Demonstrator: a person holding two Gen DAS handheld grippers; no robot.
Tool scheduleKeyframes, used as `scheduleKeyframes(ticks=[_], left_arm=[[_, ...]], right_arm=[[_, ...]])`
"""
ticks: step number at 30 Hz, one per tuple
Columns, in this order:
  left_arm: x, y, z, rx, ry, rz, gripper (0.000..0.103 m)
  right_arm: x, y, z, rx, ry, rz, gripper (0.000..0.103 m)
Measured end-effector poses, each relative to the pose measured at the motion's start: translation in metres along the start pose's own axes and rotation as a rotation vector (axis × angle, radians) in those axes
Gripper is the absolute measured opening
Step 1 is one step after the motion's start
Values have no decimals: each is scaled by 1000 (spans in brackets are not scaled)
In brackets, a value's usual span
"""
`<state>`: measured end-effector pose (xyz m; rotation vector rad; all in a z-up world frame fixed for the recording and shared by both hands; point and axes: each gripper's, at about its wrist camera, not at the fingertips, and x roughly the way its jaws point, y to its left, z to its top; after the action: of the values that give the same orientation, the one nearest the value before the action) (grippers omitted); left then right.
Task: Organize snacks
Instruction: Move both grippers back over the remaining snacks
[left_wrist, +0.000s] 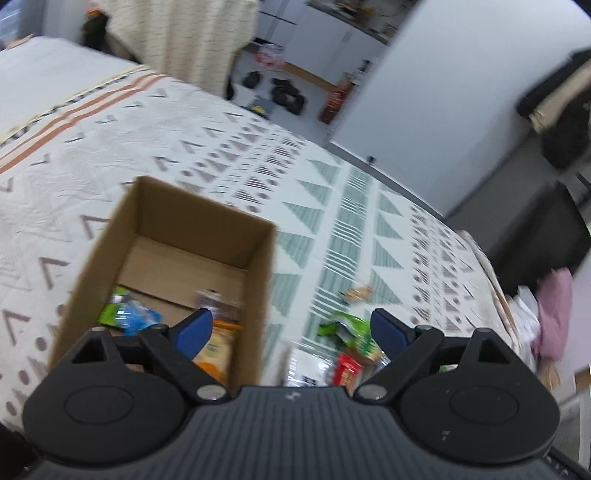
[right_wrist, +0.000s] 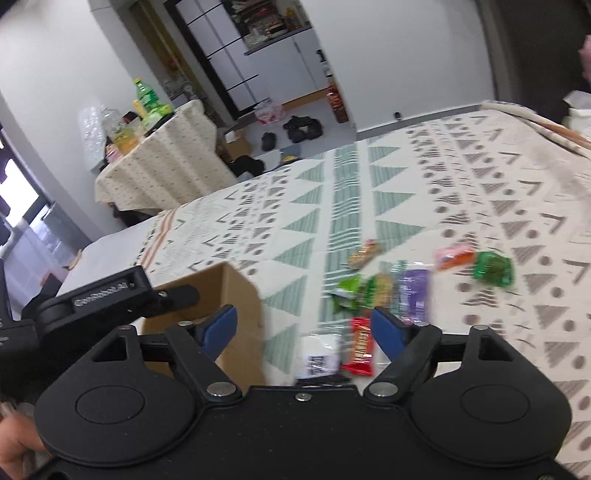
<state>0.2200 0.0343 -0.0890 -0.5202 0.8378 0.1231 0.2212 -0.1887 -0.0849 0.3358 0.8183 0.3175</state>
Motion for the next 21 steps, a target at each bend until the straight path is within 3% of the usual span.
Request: scheduleKeyframes(ticks=[5,9,21], left_arm=[[1,-27,-11,89,-14,-40,97],[15,-48,-24,171,37,-47,98],[46,-69,-46,217,77,1,96]], right_arm=[[-8,-32,-4,61,-15,-20,79],[-12,-53,-8,83,-20,-34,79],[-6,-110,-18,157,-13,-18,78]])
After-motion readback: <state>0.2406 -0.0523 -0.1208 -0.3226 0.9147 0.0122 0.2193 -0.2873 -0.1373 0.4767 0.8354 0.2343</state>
